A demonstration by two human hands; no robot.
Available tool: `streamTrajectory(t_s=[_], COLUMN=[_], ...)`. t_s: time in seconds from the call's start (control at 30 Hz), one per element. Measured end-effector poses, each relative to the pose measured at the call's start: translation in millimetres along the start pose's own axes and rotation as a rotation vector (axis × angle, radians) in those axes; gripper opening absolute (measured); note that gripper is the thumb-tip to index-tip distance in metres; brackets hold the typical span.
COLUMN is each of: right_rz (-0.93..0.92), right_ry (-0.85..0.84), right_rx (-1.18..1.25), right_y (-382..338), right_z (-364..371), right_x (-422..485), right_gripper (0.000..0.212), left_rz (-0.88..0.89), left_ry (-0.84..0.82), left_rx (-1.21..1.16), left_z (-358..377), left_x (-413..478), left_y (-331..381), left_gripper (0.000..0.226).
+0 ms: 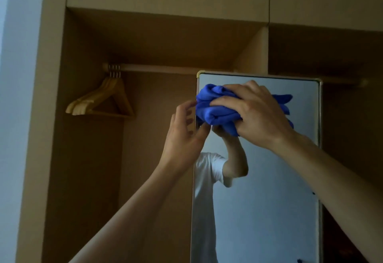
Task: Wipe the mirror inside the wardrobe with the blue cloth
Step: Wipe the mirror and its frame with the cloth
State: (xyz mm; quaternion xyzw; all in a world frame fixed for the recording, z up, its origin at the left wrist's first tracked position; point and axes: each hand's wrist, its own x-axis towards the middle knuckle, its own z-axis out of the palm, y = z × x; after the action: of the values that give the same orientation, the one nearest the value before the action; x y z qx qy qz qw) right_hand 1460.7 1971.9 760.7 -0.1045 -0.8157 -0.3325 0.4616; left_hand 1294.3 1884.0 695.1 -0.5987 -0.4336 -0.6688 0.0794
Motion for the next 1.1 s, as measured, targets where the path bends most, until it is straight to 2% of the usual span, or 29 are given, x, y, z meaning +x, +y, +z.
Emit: streamTrajectory(t_s=[0.13, 0.23, 0.33, 0.53, 0.73, 0.9, 1.1], right_rz=[-0.015, -0.043, -0.056, -0.047, 0.005, -0.004, 0.009], right_ry=[0.031, 0.065, 0.087, 0.102, 0.086, 0.092, 0.068], right_rx=[-0.065, -0.105, -0.13, -0.164, -0.086, -0.035, -0.019], right_y=[18, 20, 38, 37, 39, 41, 34], right_z=[3, 11, 17, 18, 24, 28, 34], right_x=[14, 24, 45, 61, 65, 61, 46], right_gripper=[0.054, 0.056, 0.056, 0.062, 0.057, 0.054, 0.057], left_rz=[-0.106, -0.223, -0.243, -0.242, -0.265, -0.294, -0.33], left_ry=[0.04, -0.008, 0.066, 0.046, 0.087, 0.126, 0.115], left_rx=[0.104, 0.112, 0.137, 0.153, 0.126, 0.052, 0.012], left_z=[2, 0, 11, 13, 16, 21, 26], left_x=[17, 15, 22, 10, -2, -13, -33], left_y=[1, -11, -25, -35, -48, -54, -58], left_gripper=[0.071, 0.075, 0.069, 0.046, 0.024, 0.019, 0.028])
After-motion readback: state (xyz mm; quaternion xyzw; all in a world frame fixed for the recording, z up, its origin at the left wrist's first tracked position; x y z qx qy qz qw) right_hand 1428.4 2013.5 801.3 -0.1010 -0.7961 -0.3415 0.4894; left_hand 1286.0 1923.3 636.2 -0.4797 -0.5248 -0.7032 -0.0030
